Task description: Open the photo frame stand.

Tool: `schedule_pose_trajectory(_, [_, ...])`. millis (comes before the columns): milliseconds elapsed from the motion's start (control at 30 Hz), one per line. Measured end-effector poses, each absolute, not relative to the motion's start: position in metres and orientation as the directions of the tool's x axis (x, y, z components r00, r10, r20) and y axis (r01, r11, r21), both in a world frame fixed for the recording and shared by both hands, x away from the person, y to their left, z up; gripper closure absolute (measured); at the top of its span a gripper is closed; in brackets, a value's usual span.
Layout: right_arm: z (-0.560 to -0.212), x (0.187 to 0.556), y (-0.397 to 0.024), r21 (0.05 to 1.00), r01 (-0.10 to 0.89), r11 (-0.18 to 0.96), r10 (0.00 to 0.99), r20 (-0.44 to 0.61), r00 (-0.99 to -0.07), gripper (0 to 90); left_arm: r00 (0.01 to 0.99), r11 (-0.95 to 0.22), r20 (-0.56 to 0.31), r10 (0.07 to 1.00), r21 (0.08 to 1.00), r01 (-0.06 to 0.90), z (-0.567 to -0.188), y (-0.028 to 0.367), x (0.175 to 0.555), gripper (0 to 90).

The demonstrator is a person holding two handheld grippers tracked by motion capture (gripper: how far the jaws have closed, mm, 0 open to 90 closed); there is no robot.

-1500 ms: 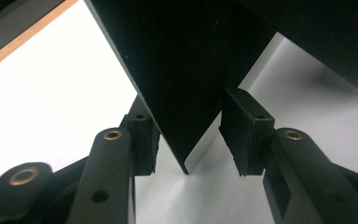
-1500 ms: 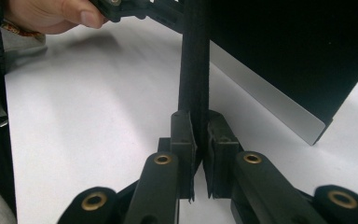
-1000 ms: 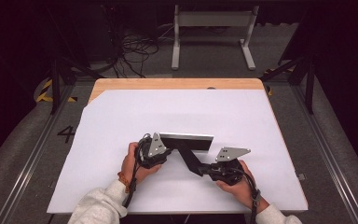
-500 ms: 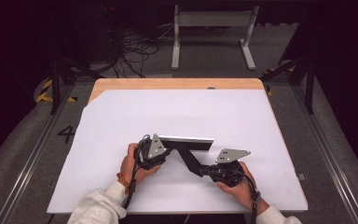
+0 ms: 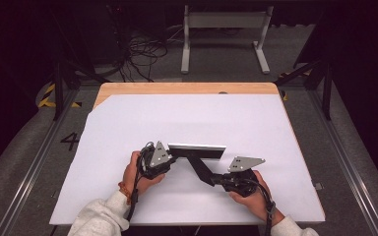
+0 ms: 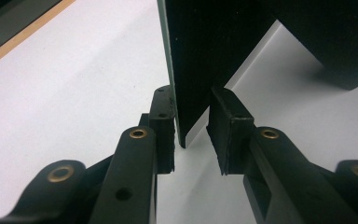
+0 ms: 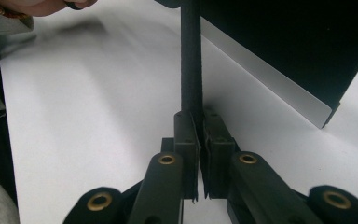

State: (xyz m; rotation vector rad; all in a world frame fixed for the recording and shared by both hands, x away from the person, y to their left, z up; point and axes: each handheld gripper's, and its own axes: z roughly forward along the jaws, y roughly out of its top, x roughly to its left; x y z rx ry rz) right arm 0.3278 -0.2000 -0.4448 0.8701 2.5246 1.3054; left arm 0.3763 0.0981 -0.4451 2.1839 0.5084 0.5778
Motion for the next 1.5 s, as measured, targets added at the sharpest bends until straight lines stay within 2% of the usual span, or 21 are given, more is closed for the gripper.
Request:
schedule_pose_trajectory(567, [-0.441,0.327,-0.205,0.799,0.413,0.437,0.576,0.104,-0.811,83.4,0.817,-0.604,0.236,0.526,0.78,0.163,-0.444,0.098,0.376,72.8])
schedule_pose_trajectory(1500, [-0.432,0.323,-0.208,0.815,0.389,0.429,0.581,0.08,-0.81,83.8,0.821,-0.608,0.232,0.522,0.776,0.168,-0.442,0.104,0.376,72.7])
